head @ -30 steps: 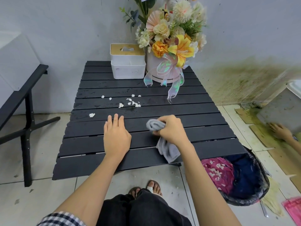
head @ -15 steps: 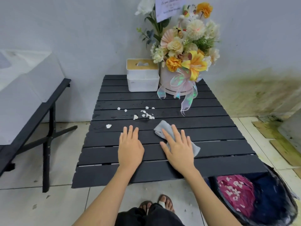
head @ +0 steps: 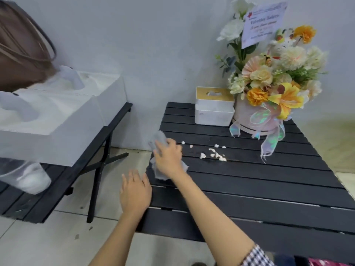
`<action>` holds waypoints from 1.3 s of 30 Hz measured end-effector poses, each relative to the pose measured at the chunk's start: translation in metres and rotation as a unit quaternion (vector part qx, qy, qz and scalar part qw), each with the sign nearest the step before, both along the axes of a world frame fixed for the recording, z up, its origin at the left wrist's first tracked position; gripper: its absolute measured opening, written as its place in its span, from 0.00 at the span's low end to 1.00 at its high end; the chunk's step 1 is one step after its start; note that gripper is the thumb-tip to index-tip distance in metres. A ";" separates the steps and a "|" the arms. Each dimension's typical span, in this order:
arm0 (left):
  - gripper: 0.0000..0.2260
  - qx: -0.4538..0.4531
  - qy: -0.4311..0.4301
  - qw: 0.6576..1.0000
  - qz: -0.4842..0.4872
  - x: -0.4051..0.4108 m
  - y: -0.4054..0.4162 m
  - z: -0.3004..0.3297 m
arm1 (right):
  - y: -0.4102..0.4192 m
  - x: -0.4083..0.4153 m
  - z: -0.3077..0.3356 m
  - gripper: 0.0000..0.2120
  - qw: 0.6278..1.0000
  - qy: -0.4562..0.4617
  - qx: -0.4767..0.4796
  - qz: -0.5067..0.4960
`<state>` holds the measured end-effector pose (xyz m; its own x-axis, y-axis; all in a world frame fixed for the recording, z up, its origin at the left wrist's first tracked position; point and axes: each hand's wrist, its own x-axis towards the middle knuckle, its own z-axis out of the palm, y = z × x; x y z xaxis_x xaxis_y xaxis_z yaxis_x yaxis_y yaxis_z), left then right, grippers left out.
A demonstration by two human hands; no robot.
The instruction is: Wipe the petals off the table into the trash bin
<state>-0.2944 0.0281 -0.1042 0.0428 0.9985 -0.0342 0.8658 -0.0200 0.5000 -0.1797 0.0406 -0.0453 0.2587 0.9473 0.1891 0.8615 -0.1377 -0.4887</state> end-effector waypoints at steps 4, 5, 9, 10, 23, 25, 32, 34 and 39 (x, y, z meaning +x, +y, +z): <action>0.21 0.044 0.033 0.998 0.002 0.002 0.007 -0.001 | 0.028 -0.021 -0.041 0.17 0.993 -0.095 -0.046 0.056; 0.22 0.050 0.033 0.998 0.002 0.001 0.009 -0.003 | 0.030 -0.019 -0.040 0.18 0.994 -0.099 -0.027 0.026; 0.23 0.036 0.035 0.999 -0.014 0.001 0.009 -0.003 | 0.019 0.004 -0.037 0.29 0.986 -0.130 -0.052 -0.085; 0.22 0.032 0.036 0.999 -0.020 0.001 0.008 -0.002 | 0.011 0.012 -0.037 0.30 0.984 -0.129 -0.056 -0.112; 0.22 0.042 0.069 0.996 -0.040 0.006 0.001 0.002 | -0.004 0.024 -0.020 0.17 0.962 -0.028 0.109 -0.249; 0.25 0.053 0.078 0.994 -0.060 0.008 0.002 0.000 | 0.022 -0.001 -0.030 0.16 0.985 -0.048 0.092 -0.136; 0.22 -0.023 0.118 0.988 -0.093 0.014 0.019 0.003 | 0.100 0.027 -0.053 0.23 0.994 -0.093 -0.050 -0.009; 0.23 -0.018 0.162 0.982 -0.098 0.029 0.025 0.009 | 0.110 0.038 -0.049 0.26 0.994 -0.085 -0.067 -0.028; 0.24 0.014 0.149 0.980 -0.135 0.057 0.053 0.006 | 0.075 0.074 -0.054 0.35 0.981 -0.117 -0.055 -0.148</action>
<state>-0.2370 0.0815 -0.0977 0.2970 0.9531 -0.0574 0.9347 -0.2780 0.2214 -0.1058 0.1160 -0.0994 0.4861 0.8556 0.1779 0.8633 -0.4384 -0.2501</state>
